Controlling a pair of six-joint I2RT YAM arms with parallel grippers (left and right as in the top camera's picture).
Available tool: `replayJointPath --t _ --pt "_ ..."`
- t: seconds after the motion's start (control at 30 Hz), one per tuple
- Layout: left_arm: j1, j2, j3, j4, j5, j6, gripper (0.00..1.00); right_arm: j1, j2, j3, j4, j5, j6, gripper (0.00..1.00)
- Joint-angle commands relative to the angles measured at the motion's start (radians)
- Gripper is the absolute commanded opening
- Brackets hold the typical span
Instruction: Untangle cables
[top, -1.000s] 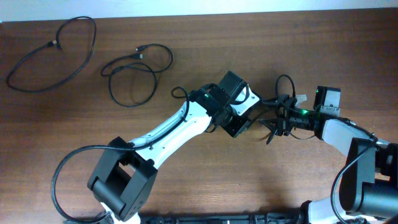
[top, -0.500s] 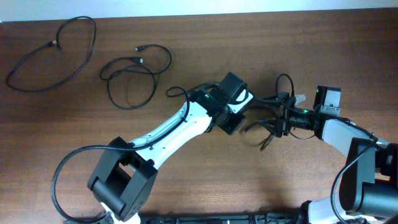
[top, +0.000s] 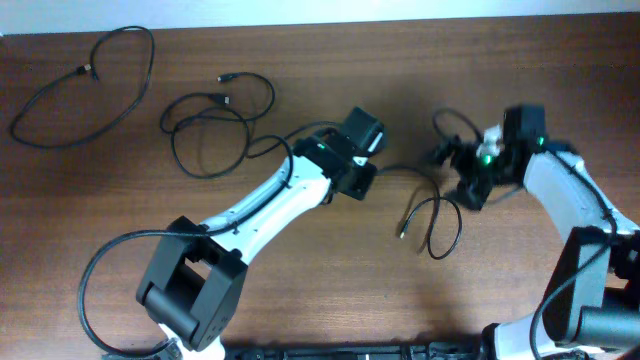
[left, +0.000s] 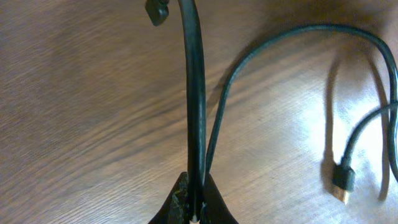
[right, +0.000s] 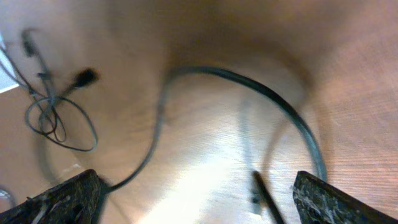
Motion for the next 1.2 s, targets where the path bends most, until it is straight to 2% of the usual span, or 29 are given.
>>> replayJointPath --t 0.0,0.07,0.23,0.33,0.43,0.5,0.57,0.63,0.77,0.8,0.93,1.1,1.17 --pt "0.046 -0.021 -0.007 -0.004 -0.018 -0.051 0.0 0.053 -0.019 0.172 -0.069 0.072 -0.045 0.99" --pt "0.058 -0.021 -0.007 -0.01 0.012 -0.05 0.0 0.062 -0.019 0.217 -0.109 0.138 -0.052 0.99" --pt "0.055 -0.021 -0.007 -0.042 0.163 -0.047 0.22 -0.017 -0.031 0.292 -0.324 0.335 -0.123 0.99" --pt "0.024 -0.021 -0.007 -0.037 0.194 -0.033 0.25 -0.099 -0.055 0.307 -0.397 0.339 -0.167 0.99" --pt "-0.024 -0.021 -0.006 -0.024 0.193 0.034 0.36 -0.19 -0.068 0.307 -0.436 0.339 -0.167 0.99" --pt "-0.057 -0.021 -0.006 -0.012 0.193 0.057 0.4 -0.244 -0.067 0.307 -0.461 0.339 -0.168 0.99" --pt "-0.1 -0.021 -0.006 0.008 0.192 0.086 0.52 -0.303 -0.067 0.307 -0.488 0.331 -0.218 0.99" --pt "-0.118 -0.021 -0.006 0.02 0.193 0.089 0.58 -0.32 -0.067 0.306 -0.498 0.332 -0.246 0.99" --pt "-0.152 -0.021 -0.006 0.047 0.193 0.108 0.82 -0.325 -0.067 0.306 -0.501 0.332 -0.246 0.99" --pt "-0.166 -0.021 -0.006 0.053 0.193 0.121 0.91 -0.325 -0.066 0.306 -0.501 0.332 -0.246 0.99" --pt "-0.22 -0.021 -0.006 0.075 0.193 0.188 1.0 -0.325 -0.066 0.306 -0.501 0.332 -0.246 0.99" --pt "-0.299 -0.021 -0.006 0.111 0.173 0.246 0.99 -0.325 -0.066 0.306 -0.497 0.332 -0.246 0.99" --pt "-0.332 -0.021 -0.006 0.124 0.096 0.245 0.99 -0.325 -0.066 0.306 -0.497 0.341 -0.246 0.99"
